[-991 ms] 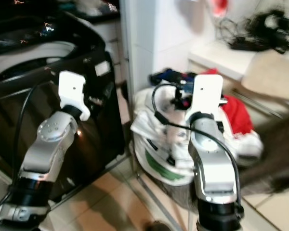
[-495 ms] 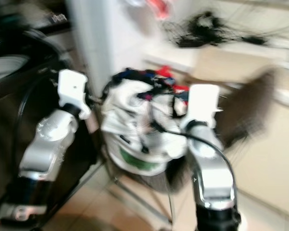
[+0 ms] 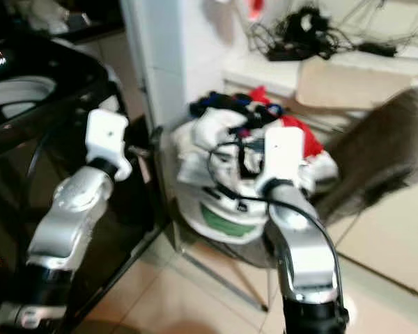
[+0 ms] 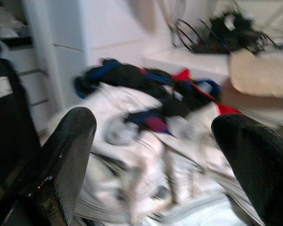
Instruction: Clothes washing
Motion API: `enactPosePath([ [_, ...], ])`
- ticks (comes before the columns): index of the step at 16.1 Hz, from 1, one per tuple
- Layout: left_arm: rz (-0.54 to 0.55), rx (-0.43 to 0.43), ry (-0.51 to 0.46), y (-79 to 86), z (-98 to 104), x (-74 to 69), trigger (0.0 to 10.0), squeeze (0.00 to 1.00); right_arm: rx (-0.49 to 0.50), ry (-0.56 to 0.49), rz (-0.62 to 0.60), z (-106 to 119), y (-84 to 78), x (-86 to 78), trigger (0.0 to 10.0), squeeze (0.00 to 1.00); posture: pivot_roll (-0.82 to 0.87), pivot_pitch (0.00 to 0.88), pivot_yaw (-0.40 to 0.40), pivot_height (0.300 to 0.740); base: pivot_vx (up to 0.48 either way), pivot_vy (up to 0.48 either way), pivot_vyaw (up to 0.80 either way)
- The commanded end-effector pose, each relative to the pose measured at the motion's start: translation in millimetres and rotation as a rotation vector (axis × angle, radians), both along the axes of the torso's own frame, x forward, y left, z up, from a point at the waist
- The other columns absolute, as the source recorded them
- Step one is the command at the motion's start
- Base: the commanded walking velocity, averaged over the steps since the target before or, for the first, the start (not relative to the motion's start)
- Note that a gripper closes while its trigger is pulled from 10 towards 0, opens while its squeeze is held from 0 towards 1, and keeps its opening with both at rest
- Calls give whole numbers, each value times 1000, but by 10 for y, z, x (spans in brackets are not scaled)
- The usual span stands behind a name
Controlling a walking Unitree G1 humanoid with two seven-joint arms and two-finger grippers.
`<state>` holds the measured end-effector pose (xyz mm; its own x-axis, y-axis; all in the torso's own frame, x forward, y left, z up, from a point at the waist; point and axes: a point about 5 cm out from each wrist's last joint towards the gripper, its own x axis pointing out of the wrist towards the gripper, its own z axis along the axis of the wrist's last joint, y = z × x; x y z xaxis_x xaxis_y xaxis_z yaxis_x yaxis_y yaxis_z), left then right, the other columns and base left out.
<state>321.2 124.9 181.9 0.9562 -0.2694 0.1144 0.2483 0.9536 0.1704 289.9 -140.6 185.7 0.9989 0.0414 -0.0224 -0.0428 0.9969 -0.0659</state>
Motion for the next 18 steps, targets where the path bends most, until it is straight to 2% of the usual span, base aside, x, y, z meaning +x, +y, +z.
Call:
enactPosePath([
  [1,-1,-14,-10,-51,29,-28,10000,0,-27,-2,-20,-14,-63,14,10000,0,-96,0,10,740,0,-480,0],
  [2,24,-82,-4,-15,31,-43,10000,0,-43,-6,-9,-19,-55,28,10000,0,-82,0,-6,740,0,0,0],
  [4,38,-53,-10,36,53,-56,10000,0,-65,-13,49,-19,3,47,10000,0,-72,0,-15,740,0,0,0],
  [6,50,-62,-20,80,68,-60,10000,0,-81,-8,85,-30,50,53,10000,0,-66,0,-17,740,124,0,266],
  [10,39,-59,-16,67,74,-79,10000,0,-81,-12,60,-35,-3,69,10000,0,-66,0,-9,740,372,0,800],
  [12,32,-62,-13,51,77,-74,10000,0,-47,-13,35,-31,-57,67,10000,0,-68,0,-4,740,373,0,0],
  [18,22,-55,-4,49,80,-67,10000,0,-46,-23,27,-36,-56,59,10000,0,-63,0,8,740,375,0,0],
])
